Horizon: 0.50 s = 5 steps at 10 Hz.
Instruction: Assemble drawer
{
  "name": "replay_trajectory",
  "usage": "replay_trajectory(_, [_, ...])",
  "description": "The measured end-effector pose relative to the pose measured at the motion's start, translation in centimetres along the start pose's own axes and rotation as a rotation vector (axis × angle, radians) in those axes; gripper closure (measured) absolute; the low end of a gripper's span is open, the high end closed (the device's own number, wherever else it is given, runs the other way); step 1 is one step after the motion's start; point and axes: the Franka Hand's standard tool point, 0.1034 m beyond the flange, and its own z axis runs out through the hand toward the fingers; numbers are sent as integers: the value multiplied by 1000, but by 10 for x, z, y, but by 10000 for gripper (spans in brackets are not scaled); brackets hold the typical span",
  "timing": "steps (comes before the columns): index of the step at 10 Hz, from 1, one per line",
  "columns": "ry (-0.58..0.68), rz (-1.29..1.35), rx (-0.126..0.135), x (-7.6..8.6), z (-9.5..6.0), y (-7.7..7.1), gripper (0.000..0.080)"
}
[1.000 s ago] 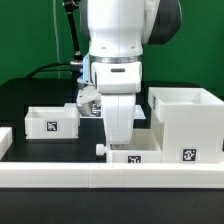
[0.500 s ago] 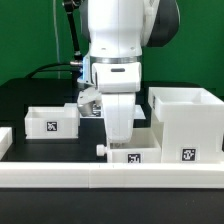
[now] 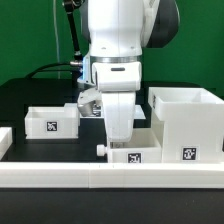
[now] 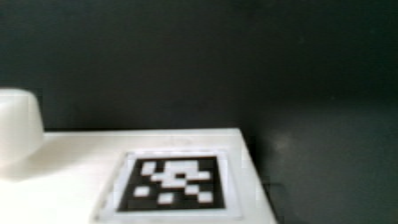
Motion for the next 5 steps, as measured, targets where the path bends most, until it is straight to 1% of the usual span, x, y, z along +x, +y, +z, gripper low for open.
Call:
replay_trajectory(2, [-4, -19, -2, 4, 0, 1, 757])
replay_trajectory(4, [-8, -23, 6, 6, 0, 2, 757])
replay_trajectory(5, [-16, -43, 4, 8, -1, 4, 757])
